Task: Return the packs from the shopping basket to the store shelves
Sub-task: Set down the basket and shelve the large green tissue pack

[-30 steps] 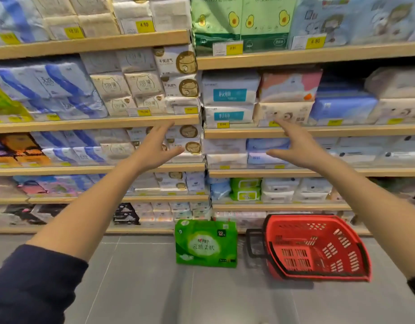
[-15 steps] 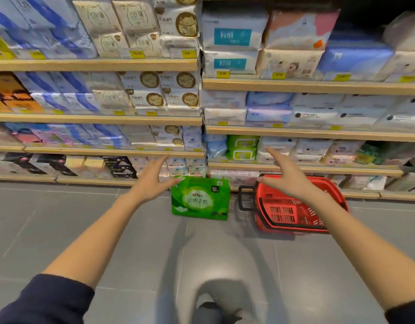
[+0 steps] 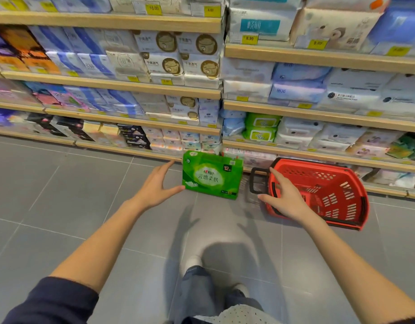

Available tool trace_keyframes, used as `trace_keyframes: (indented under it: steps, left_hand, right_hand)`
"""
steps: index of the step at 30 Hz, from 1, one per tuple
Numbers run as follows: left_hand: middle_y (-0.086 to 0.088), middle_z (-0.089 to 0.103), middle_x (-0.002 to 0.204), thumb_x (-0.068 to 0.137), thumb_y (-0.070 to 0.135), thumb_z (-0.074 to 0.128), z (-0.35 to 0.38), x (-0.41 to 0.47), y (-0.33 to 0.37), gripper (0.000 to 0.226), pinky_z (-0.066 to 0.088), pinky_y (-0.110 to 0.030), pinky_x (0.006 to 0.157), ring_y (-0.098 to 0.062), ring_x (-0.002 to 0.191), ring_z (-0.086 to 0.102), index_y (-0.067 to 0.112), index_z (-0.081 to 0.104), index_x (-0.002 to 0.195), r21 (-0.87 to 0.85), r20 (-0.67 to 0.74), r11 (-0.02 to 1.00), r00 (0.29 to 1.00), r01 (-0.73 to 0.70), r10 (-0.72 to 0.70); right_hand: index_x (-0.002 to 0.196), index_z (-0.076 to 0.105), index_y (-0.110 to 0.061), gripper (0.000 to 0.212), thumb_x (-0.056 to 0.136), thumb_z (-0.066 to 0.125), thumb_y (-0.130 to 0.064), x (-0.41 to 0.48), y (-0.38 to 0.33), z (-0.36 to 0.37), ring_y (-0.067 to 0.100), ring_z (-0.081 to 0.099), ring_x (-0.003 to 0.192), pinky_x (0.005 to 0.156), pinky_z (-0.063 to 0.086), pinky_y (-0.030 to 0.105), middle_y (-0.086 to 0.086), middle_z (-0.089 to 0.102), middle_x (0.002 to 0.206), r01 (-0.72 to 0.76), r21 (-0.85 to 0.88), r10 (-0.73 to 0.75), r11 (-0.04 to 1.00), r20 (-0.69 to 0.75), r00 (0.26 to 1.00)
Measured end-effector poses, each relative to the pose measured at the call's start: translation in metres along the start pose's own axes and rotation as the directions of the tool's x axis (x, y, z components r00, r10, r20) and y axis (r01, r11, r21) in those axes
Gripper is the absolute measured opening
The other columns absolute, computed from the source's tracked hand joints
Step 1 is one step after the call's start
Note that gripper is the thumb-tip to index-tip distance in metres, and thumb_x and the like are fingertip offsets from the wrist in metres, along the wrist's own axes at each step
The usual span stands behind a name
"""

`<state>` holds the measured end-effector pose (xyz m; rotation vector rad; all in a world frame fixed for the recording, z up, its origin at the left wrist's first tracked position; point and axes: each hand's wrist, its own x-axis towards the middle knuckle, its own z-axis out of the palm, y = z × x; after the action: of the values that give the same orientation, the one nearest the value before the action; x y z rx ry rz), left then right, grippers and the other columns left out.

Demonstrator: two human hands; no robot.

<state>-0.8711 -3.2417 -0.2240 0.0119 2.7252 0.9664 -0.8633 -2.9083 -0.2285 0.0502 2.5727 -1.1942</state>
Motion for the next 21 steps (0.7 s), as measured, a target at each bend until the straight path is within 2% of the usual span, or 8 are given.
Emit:
trace_keyframes:
  steps: [5,10,12,16,18,21]
  left_hand:
    - [-0.011,0.033,0.149,0.079,0.034,0.069,-0.018,0.034,-0.032,0.082,0.03,-0.038,0.108,-0.027,0.134,0.035,0.014,0.025,0.144,0.006,0.038,1.0,0.999,0.019,-0.019]
    - [-0.011,0.031,0.149,0.078,0.034,0.07,-0.046,0.089,-0.068,0.083,0.029,-0.04,0.11,-0.028,0.135,0.034,0.014,0.025,0.144,-0.008,0.088,1.0,0.996,0.013,-0.012]
    - [-0.009,0.031,0.15,0.073,0.044,0.072,-0.057,0.115,-0.084,0.089,0.031,-0.044,0.11,-0.029,0.134,0.034,0.016,0.025,0.144,0.004,0.123,1.0,0.992,-0.015,0.015]
    - [-0.009,0.035,0.147,0.061,0.069,0.055,-0.068,0.163,-0.117,0.099,0.035,-0.047,0.107,-0.027,0.131,0.038,0.023,0.025,0.144,0.057,0.216,0.996,0.975,-0.071,0.057]
    - [-0.009,0.036,0.145,0.063,0.067,0.058,-0.066,0.186,-0.131,0.096,0.037,-0.044,0.106,-0.026,0.13,0.04,0.024,0.027,0.143,0.073,0.247,0.993,0.967,-0.089,0.069]
    - [-0.009,0.037,0.145,0.071,0.048,0.071,-0.053,0.219,-0.155,0.089,0.039,-0.039,0.104,-0.026,0.127,0.043,0.024,0.026,0.143,0.089,0.272,0.988,0.957,-0.128,0.099]
  right_hand:
    - [0.143,0.027,-0.012,0.085,0.074,0.074,-0.02,0.028,-0.006,0.031,0.028,0.037,0.133,0.108,0.032,0.037,0.013,0.036,0.145,-0.072,0.019,0.072,0.997,0.036,0.997]
    - [0.143,0.026,-0.013,0.084,0.074,0.074,-0.018,0.068,-0.022,0.068,0.028,0.037,0.132,0.108,0.033,0.04,0.013,0.036,0.145,-0.15,0.112,0.152,0.982,-0.013,0.988]
    - [0.141,0.03,-0.013,0.08,0.074,0.073,-0.012,0.087,-0.033,0.082,0.025,0.039,0.129,0.107,0.033,0.035,0.002,0.04,0.138,-0.155,0.166,0.166,0.974,-0.054,0.985]
    - [0.133,0.03,-0.023,0.077,0.073,0.072,0.0,0.12,-0.045,0.103,0.008,0.039,0.116,0.091,0.028,0.012,-0.013,0.038,0.118,-0.142,0.203,0.168,0.969,-0.116,0.979]
    - [0.136,0.035,-0.012,0.074,0.073,0.073,-0.003,0.137,-0.042,0.113,0.008,0.039,0.115,0.087,0.025,0.007,-0.011,0.04,0.12,-0.15,0.17,0.171,0.974,-0.118,0.978]
    - [0.14,0.032,-0.01,0.08,0.072,0.075,-0.013,0.163,-0.023,0.129,0.02,0.041,0.127,0.096,0.028,0.017,0.006,0.043,0.138,-0.197,0.139,0.212,0.97,-0.103,0.972]
